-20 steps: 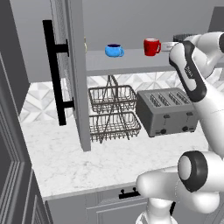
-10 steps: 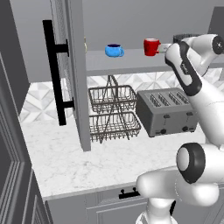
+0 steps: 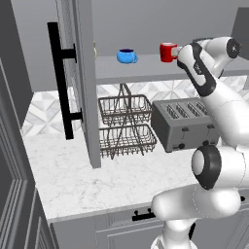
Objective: Gather all objects into one cabinet and sort the glasses and bowls to opposite sides.
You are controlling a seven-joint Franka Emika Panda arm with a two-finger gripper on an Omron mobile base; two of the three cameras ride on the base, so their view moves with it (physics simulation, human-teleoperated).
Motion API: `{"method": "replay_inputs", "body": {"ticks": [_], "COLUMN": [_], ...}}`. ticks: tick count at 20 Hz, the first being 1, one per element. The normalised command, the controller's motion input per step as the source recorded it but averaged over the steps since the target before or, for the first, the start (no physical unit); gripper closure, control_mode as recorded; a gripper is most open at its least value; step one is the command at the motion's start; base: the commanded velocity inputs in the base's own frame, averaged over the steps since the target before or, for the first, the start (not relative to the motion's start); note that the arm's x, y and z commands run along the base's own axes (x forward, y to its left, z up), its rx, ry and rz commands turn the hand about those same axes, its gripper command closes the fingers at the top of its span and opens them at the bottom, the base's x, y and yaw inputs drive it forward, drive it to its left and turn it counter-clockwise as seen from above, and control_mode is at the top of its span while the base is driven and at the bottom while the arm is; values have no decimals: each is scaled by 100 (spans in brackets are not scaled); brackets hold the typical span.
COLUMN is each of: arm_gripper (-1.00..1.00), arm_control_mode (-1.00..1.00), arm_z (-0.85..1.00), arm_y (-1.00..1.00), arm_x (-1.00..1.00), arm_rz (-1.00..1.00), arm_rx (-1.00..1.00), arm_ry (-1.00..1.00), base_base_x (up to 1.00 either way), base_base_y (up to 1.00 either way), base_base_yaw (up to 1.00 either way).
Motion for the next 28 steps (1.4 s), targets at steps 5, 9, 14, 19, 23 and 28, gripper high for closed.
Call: {"method": "replay_inputs", "body": {"ticks": [5,9,14,19,23,28], "arm_gripper": [-100,-100,-100,-100,-100,-100], "arm_control_mode": [-100,-100,-100,-100,-100,-100], "arm_z": [-12,-14,-4,0,0,0], "arm_y": [-12,-8,0,0,7,15], "arm_x": [21,12,27,16,8,14], "arm_rz": [0,0,0,0,0,0], "arm_rx": [0,0,0,0,0,0], "arm_ry": [-3,-3,0,0,0,0], "base_base_x": [0,0,0,0,0,0], "base_base_y": [0,0,0,0,0,0], "base_base_yaw": [0,0,0,0,0,0]}}
